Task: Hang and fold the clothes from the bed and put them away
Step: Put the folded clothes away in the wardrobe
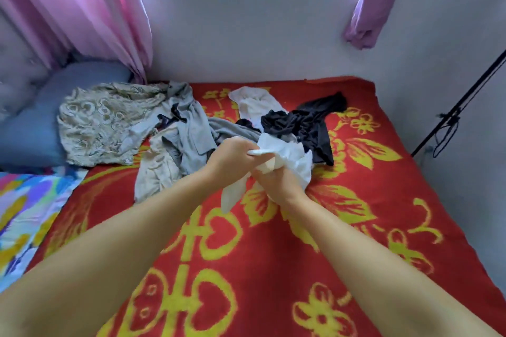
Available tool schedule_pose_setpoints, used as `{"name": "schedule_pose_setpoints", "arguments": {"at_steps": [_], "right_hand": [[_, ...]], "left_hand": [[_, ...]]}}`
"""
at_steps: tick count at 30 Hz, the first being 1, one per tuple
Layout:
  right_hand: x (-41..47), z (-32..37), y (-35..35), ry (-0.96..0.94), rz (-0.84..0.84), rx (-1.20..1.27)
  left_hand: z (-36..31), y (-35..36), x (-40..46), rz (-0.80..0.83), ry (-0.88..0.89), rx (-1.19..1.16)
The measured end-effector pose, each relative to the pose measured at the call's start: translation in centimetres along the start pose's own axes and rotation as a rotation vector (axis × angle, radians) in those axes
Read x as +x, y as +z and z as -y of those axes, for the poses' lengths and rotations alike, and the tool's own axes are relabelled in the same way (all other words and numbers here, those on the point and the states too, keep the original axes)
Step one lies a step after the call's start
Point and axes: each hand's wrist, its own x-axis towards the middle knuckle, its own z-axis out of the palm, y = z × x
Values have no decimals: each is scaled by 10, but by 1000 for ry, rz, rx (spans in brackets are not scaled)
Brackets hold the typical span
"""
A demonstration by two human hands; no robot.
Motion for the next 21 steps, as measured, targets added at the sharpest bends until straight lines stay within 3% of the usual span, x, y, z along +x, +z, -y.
{"name": "schedule_pose_setpoints", "arguments": {"at_steps": [7, 12, 18, 21], "right_hand": [[-11, 68, -81, -153, -186, -250], [-25, 89, -157, -207, -161, -220], [-78, 156, -207, -459, 144, -128], [-98, 173, -230, -319, 475, -155]], "left_hand": [[-34, -98, -5, -301, 74, 53], [-18, -153, -20, -295, 15, -88], [-30, -187, -29, -295, 32, -350], [-33, -207, -39, -161, 31, -300]]}}
